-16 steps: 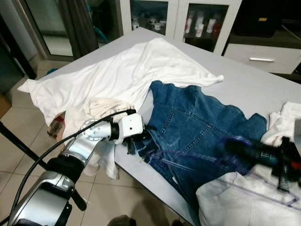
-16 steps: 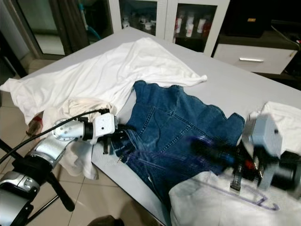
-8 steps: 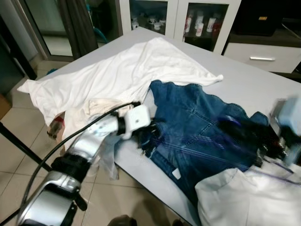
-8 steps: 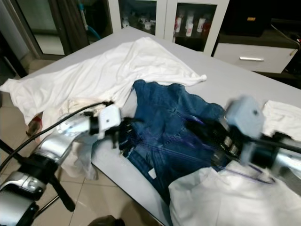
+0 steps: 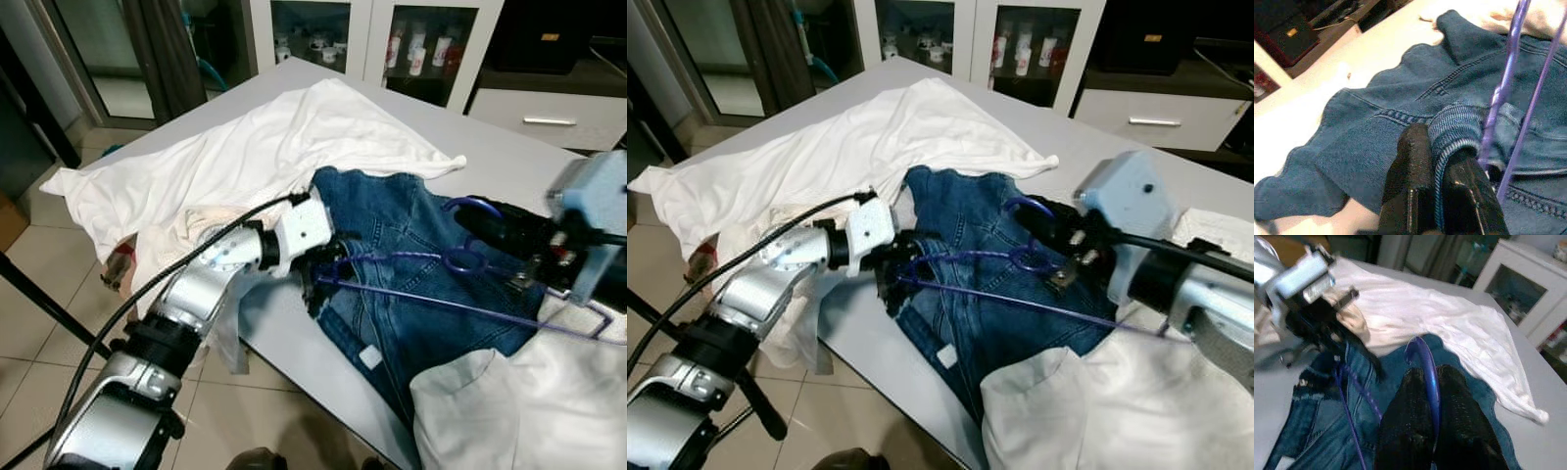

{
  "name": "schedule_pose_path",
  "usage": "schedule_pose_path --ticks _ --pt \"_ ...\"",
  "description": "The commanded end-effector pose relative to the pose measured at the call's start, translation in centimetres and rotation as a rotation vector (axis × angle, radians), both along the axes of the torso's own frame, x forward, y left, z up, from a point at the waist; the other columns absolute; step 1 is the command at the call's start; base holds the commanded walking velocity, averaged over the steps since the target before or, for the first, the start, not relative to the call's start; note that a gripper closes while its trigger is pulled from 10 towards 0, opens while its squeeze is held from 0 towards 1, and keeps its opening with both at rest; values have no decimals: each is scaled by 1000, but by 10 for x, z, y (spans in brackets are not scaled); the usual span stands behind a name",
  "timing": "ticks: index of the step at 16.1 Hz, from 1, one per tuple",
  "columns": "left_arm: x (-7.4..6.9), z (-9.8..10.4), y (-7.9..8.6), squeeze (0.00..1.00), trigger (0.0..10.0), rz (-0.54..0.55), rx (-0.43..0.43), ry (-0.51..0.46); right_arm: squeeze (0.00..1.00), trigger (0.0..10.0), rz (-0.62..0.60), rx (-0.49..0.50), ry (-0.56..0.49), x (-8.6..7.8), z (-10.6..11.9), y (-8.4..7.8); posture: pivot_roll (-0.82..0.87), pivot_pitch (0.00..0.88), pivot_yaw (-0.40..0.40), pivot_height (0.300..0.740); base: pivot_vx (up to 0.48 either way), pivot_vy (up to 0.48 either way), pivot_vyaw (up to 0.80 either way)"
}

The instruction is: Hang hanger

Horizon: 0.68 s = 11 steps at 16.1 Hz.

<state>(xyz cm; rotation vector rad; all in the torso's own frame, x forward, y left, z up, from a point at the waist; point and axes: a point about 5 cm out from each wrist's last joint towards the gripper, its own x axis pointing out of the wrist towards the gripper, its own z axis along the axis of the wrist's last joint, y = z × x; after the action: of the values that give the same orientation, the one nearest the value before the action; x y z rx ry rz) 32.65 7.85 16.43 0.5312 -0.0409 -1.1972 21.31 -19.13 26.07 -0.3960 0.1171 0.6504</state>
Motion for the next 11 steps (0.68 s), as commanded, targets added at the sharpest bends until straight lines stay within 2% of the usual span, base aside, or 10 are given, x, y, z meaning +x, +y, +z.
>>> schedule_pose_path --ticks 1,4,7,9,11 --pt "5 22 -6 0 10000 21 -20 -58 0 10000 -58 -33 0 5 -1 -3 -119 35 41 740 0 0 0" --pt "11 37 -11 0 10000 96 -35 -33 0 10000 -138 -36 26 14 -6 -1 -113 35 38 740 0 0 0" --pt "11 48 -12 0 10000 129 -49 -15 0 10000 -326 -114 48 28 -16 -22 -110 35 38 740 0 0 0" --pt "8 36 -6 0 10000 136 6 17 0 10000 -422 -144 22 32 -12 -36 -105 39 40 740 0 0 0" --pt "4 20 -2 0 10000 155 81 35 0 10000 -456 -105 -10 37 -7 -33 -104 39 41 740 0 0 0"
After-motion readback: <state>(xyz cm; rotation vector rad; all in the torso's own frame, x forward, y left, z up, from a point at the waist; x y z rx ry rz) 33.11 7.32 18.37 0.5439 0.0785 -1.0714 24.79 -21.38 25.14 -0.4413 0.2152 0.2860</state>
